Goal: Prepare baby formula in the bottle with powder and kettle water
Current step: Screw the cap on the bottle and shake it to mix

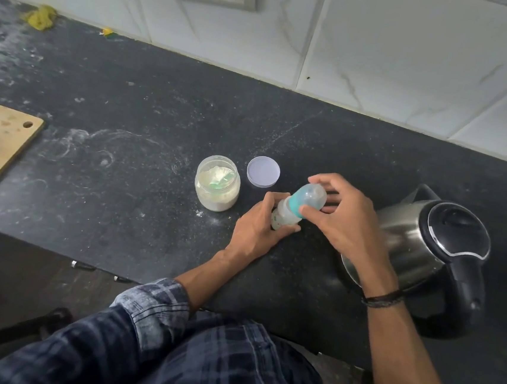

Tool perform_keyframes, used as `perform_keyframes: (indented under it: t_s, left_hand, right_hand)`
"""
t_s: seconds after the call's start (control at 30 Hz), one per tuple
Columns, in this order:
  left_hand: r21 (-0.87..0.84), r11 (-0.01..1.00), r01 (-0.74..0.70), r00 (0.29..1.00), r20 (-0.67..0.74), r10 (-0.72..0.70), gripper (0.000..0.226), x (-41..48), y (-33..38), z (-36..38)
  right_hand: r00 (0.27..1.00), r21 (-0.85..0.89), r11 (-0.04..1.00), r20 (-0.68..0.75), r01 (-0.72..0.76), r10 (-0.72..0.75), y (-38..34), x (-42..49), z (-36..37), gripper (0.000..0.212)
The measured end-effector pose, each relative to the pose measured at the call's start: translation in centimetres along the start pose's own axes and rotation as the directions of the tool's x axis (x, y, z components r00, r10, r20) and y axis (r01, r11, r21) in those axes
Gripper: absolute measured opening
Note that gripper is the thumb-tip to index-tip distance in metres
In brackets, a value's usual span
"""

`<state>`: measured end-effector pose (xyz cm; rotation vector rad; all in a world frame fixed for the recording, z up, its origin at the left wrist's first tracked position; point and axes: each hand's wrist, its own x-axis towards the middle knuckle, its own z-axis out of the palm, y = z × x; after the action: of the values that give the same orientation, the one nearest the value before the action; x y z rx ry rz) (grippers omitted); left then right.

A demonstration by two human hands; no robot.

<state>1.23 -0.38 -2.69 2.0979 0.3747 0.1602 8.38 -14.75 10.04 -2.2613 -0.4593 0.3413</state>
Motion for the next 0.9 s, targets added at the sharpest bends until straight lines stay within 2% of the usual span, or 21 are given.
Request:
perform_keyframes:
  t_s: [0.37,0.6,0.7,0.8,0.9]
  left_hand:
    - [-0.005,1.000,-0.008,1.000,-0.003,0.008,0.061,-0.1,0.4,-0.3]
    - [-0.004,1.000,-0.011,1.000,0.004,0.011,0.062,-0.1,0.4,-0.3]
    - [0.005,1.000,-0.006,1.000,0.002,0.006,0.063,0.0,0.3,-0.2]
    - [0.011,1.000,-0.009,1.000,0.001,0.009,0.064,0.0,0.3,-0.1]
    - [0.004,1.000,-0.007,1.000,-0.010,0.007,0.065,0.0,0.3,-0.1]
  right_hand:
    - [0.995,-0.163,0.983,0.059,0.088,-0.079,0.5,0.7,2.1,0.052]
    - [0.993,-0.286,0.951,0.022,0.116,-0.115,0.7,0.9,2.6,0.048]
    - [0.995,-0.313,0.945,0.016,0.096,-0.096,0.6,0.9,2.6,0.057]
    - [0.993,-0.297,0.948,0.027,0.114,-0.111,0.5,0.7,2.1,0.073]
    - [0.989,-0.229,0.962,0.023,0.148,-0.146,0.4,0.5,1.6,0.065]
